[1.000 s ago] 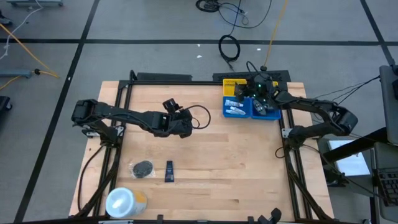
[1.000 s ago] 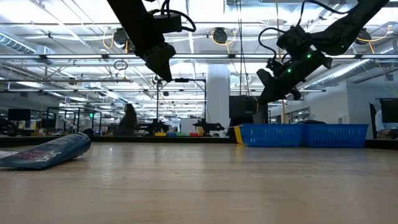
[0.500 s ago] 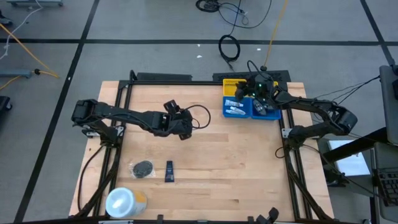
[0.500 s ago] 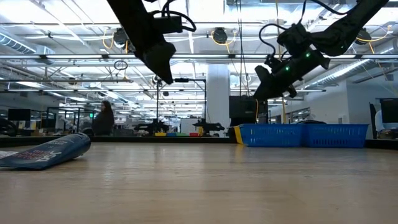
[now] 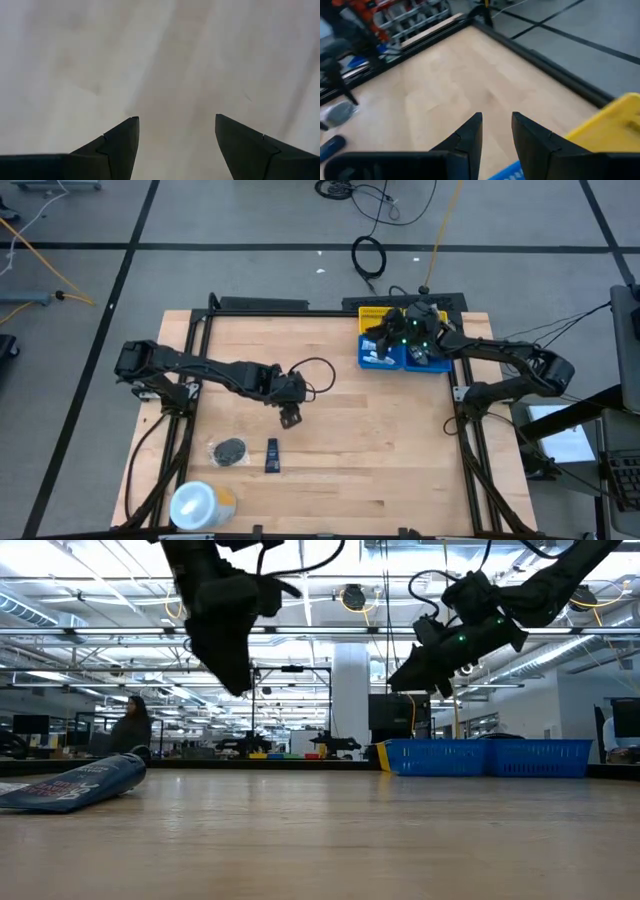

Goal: Pick & Place Travel size toiletries
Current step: Put the blue shave cream into the left yellow basket

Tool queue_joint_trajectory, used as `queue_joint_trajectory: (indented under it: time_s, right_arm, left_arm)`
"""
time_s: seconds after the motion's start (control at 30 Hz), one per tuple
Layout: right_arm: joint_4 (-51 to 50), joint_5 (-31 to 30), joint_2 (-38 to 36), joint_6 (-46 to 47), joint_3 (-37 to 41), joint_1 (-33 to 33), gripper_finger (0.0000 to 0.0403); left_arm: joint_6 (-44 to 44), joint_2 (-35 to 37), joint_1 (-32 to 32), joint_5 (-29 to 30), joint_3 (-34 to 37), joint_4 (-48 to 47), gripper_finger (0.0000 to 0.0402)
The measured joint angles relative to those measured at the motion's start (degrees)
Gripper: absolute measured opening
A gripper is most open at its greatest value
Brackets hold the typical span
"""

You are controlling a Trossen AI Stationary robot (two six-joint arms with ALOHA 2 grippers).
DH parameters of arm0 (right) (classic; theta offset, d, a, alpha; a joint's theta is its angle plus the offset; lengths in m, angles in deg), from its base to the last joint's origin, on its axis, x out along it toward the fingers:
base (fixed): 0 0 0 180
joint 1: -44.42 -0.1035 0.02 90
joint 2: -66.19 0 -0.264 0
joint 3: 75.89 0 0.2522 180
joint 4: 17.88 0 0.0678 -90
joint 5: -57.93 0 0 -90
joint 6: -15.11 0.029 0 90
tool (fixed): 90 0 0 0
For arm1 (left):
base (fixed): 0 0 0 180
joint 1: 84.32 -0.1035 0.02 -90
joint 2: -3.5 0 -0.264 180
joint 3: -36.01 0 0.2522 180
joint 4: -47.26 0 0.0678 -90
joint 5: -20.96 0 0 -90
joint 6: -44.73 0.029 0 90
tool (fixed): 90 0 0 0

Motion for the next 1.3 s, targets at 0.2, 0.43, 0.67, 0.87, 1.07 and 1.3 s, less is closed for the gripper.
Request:
queue_joint_trajectory:
  time_s: [0.2, 0.43, 0.67, 0.87, 1.07, 1.3]
  right_arm:
    - [0.0, 0.0, 0.0, -0.3, 0.0, -5.6, 0.0100]
    - [0.0, -0.1, 0.0, -1.5, 0.0, -9.6, 0.0100]
    - [0.0, -0.3, 0.0, -1.6, 0.0, -11.0, 0.0100]
    - [0.0, -0.4, 0.0, -1.7, 0.0, -11.0, 0.0100]
    - [0.0, -0.4, 0.0, -1.7, 0.0, -11.0, 0.0100]
    - [0.0, -0.4, 0.0, -1.7, 0.0, -11.0, 0.0100]
  left_arm:
    - [-13.1, 0.0, 2.7, -7.3, 2.0, -1.0, 0.0253]
    - [-32.6, 0.0, 7.8, -12.2, 3.5, -1.0, 0.0253]
    - [-49.6, 0.0, 14.3, -12.1, 4.9, -1.1, 0.0253]
    - [-61.0, 0.0, 17.2, -7.9, 5.0, -3.4, 0.0253]
    - [-68.9, -1.0, 18.1, -8.1, 5.0, -4.8, 0.0253]
    - [-70.2, -2.4, 18.3, -7.3, 5.0, -4.7, 0.0253]
